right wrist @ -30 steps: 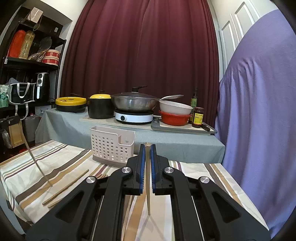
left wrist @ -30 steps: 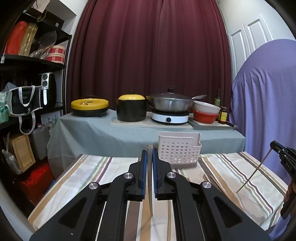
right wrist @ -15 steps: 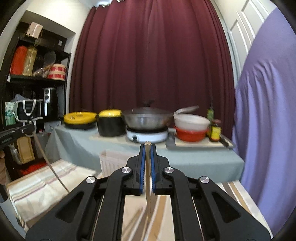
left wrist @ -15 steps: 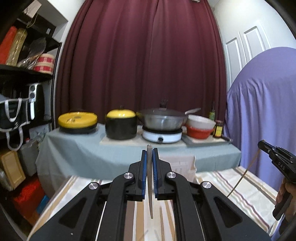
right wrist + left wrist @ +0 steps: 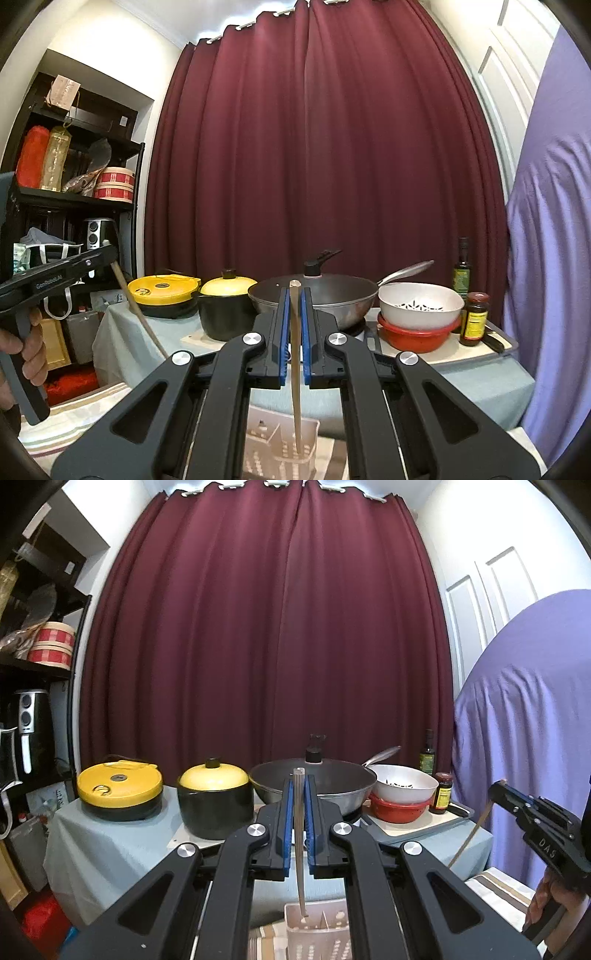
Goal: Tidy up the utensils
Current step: 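Lift both held chopsticks upright and carry them over the white holder, then lower both chopsticks into the white holder and open both tools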
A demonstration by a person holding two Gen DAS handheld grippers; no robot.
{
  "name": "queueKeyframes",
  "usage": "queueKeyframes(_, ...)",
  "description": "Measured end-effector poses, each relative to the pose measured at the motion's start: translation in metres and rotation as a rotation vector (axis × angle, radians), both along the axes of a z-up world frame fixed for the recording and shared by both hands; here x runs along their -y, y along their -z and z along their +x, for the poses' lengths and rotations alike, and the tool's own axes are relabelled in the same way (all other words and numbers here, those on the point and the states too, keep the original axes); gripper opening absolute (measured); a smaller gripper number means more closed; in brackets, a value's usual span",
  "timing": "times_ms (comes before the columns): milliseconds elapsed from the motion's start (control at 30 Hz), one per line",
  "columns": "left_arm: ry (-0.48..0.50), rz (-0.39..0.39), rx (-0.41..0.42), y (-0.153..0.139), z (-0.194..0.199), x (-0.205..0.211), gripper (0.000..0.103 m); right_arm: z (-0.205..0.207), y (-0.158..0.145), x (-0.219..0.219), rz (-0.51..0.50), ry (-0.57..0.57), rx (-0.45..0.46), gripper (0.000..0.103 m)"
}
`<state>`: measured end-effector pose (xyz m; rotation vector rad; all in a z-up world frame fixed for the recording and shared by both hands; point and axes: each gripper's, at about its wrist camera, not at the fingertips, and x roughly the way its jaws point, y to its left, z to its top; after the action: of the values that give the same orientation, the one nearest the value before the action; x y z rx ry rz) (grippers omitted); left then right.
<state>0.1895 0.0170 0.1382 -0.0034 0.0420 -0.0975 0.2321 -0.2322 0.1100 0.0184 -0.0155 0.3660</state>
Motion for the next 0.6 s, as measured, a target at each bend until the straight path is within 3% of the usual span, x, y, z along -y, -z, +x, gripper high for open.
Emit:
queueKeyframes(300,0.002,0.009,-0.119,0.051,0.045,0.007,0.007,0.056,0.046,-0.019,-0.011,-0.015,-0.124,0.006)
queueKeyframes(600,-0.007,0.015,-0.223,0.089,0.065,0.014,0.007,0.069,0.082,-0.031,-0.051,-0.012,-0.209,0.007)
